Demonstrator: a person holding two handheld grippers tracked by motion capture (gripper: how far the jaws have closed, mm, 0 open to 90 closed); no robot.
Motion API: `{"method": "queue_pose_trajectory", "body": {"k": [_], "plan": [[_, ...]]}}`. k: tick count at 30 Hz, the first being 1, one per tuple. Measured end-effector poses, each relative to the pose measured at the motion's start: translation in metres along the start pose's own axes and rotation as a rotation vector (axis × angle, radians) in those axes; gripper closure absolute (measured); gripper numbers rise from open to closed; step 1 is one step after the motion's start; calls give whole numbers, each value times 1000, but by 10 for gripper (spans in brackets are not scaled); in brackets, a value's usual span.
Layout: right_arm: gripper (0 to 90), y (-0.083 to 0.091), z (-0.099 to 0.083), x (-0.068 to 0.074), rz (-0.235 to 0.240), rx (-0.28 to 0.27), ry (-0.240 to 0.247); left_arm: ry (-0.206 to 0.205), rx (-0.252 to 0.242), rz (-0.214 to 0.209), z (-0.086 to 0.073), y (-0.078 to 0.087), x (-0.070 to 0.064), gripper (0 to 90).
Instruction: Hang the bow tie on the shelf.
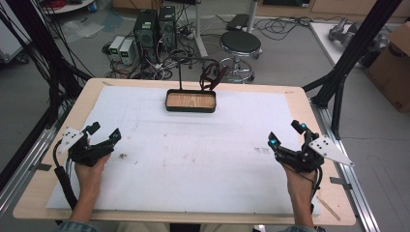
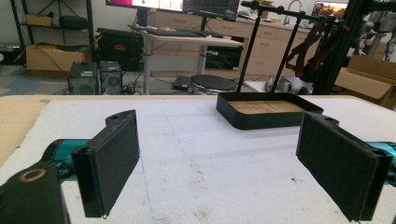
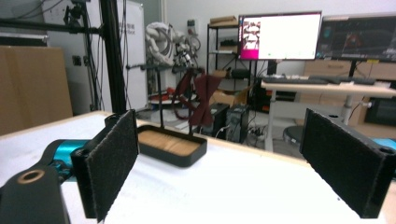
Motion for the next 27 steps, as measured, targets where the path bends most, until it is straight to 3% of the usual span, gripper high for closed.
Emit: {"method": "queue_pose_trajectory", "body": {"k": [7, 17, 27], "plan": [[110, 2, -26, -3, -1, 46, -23, -1, 2, -1, 0, 0, 0, 136], [110, 0, -65, -9, -20, 204, -13, -4, 5, 2, 0, 1, 1, 136], [110, 5, -74, -10, -24, 204, -30, -6, 10, 7, -1, 2, 1, 136]]}}
Point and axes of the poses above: each handheld gripper's, and its own axes: y roughly backward along the jaws, z roughly out of its top, x roughly to its left, the point moved 1 cm from there along -y, roughly forward along the jaws, and after that the axes turned 12 degrees about -y, right-handed, at the moved point
